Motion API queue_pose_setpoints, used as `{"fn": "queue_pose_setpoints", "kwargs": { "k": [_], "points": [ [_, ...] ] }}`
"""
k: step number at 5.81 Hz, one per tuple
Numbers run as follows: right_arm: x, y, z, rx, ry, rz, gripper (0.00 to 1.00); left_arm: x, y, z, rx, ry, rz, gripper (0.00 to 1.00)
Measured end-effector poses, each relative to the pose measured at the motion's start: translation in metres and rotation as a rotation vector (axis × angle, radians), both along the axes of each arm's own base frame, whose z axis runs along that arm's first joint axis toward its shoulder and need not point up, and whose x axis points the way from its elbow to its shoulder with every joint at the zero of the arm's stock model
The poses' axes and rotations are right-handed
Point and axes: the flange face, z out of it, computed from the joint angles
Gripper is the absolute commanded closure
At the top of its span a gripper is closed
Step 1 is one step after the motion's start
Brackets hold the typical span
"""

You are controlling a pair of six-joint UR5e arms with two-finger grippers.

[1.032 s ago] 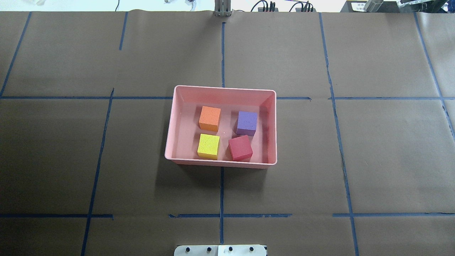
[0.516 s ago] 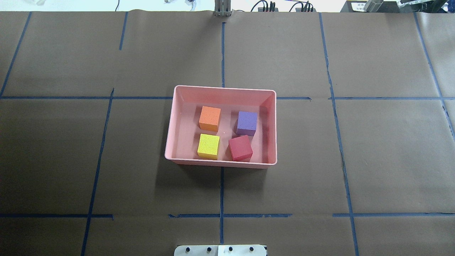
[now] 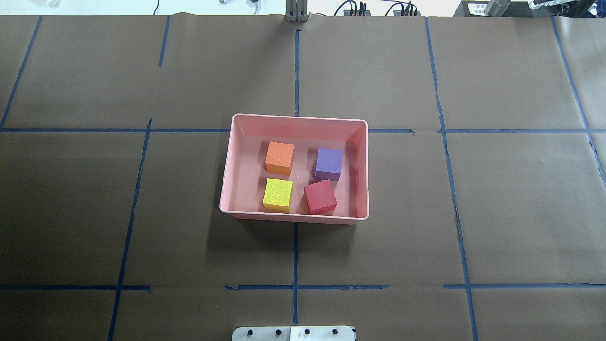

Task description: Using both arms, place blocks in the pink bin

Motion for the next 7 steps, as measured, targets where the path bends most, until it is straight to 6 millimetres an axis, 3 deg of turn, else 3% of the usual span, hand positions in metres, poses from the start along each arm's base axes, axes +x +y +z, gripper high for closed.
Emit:
{"fn": "queue_pose_setpoints", "kwargs": {
  "k": [7],
  "points": [
    [0.0018, 0.0059, 0.0014, -0.010, 0.005, 0.008, 0.00, 0.0000, -0.0025, -0.0043, 0.012, 0.001, 0.000, 0.00]
  ]
}}
